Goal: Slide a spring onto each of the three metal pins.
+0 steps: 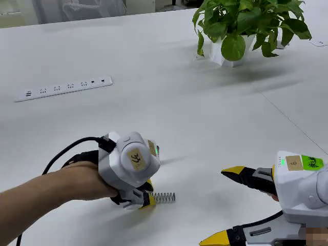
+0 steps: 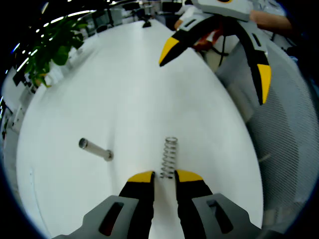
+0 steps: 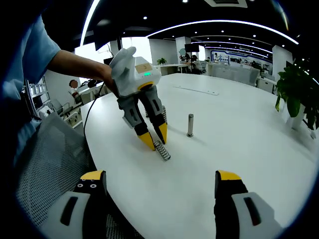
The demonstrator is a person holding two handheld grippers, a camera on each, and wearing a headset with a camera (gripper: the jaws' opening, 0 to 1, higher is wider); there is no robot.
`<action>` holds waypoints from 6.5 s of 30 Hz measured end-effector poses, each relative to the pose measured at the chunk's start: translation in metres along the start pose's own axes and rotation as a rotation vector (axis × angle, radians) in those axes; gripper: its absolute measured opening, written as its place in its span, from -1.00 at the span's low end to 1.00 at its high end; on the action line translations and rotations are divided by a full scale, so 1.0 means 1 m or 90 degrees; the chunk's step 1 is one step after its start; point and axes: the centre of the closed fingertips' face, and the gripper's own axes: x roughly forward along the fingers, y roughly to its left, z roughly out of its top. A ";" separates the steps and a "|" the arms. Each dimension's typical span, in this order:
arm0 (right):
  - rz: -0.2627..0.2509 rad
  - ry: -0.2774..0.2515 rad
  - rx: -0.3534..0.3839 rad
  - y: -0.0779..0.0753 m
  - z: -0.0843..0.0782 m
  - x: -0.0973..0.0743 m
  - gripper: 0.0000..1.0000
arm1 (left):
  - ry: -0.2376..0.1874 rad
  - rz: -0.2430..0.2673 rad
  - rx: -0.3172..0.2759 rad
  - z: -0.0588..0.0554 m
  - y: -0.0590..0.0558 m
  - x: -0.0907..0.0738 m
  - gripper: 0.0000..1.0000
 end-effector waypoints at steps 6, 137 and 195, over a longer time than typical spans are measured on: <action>-0.003 -0.007 0.006 0.000 0.003 0.001 0.80 | 0.002 -0.006 0.016 0.001 -0.003 0.001 -0.74; 0.298 0.098 -0.163 0.079 0.055 0.037 -0.63 | -0.298 0.011 -0.125 0.012 -0.077 -0.072 -0.81; 0.326 0.232 -0.325 0.095 0.050 0.035 -0.62 | -0.316 0.006 -0.124 0.031 -0.082 -0.062 -0.81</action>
